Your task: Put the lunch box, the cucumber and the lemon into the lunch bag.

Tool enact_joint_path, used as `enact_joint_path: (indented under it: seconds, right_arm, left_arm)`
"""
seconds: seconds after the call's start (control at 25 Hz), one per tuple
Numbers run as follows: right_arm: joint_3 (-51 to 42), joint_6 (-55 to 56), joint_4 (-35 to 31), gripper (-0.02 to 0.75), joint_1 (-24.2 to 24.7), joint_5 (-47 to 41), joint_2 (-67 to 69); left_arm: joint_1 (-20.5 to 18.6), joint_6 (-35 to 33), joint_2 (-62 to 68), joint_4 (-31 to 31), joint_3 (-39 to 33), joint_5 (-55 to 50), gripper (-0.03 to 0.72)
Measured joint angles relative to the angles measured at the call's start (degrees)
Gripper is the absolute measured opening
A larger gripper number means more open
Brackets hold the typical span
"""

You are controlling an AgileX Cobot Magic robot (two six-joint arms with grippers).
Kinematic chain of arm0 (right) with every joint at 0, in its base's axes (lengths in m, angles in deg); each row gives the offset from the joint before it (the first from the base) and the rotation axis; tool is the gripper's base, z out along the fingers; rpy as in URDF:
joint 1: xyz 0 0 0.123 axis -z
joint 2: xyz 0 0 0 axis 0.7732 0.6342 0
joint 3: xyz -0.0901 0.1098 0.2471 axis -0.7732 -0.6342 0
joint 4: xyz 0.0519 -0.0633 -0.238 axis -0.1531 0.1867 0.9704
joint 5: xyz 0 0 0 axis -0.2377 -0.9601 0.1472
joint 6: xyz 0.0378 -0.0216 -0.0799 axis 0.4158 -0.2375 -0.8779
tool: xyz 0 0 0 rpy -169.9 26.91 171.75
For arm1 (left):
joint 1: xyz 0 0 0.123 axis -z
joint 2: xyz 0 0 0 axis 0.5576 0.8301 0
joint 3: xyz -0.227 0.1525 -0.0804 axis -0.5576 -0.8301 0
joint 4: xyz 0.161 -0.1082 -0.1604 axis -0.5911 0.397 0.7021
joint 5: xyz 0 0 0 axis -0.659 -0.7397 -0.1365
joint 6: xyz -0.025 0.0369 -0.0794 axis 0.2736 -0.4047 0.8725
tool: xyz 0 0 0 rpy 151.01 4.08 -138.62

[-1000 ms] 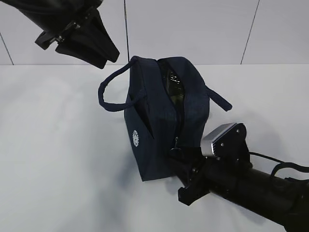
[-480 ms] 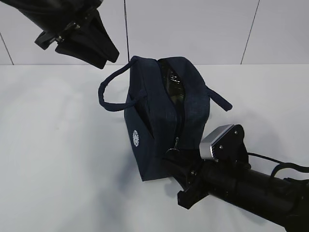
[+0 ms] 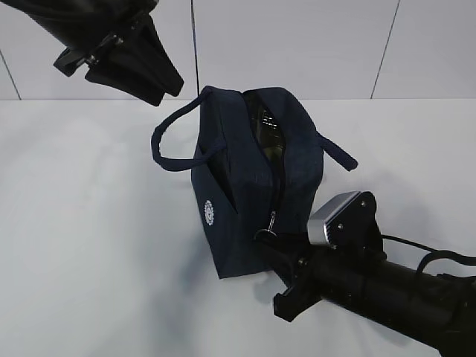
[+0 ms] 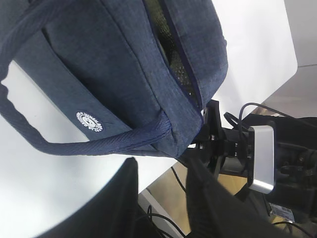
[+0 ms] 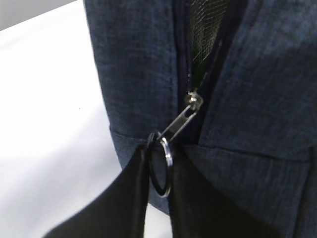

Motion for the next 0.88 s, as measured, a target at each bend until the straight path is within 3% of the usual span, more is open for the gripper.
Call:
enact_joint_path:
  seconds: [0.28,0.88]
  right_arm:
    - [-0.8,0.0,-0.6,0.001,0.0,0.0,0.0]
    - [-3.7,0.0,-3.4,0.000,0.0,0.0,-4.8]
  left_arm:
    - [0.0,0.0,0.0,0.0,0.0,0.0,0.236]
    - [0.0,0.0,0.0,0.0,0.0,0.0,0.236]
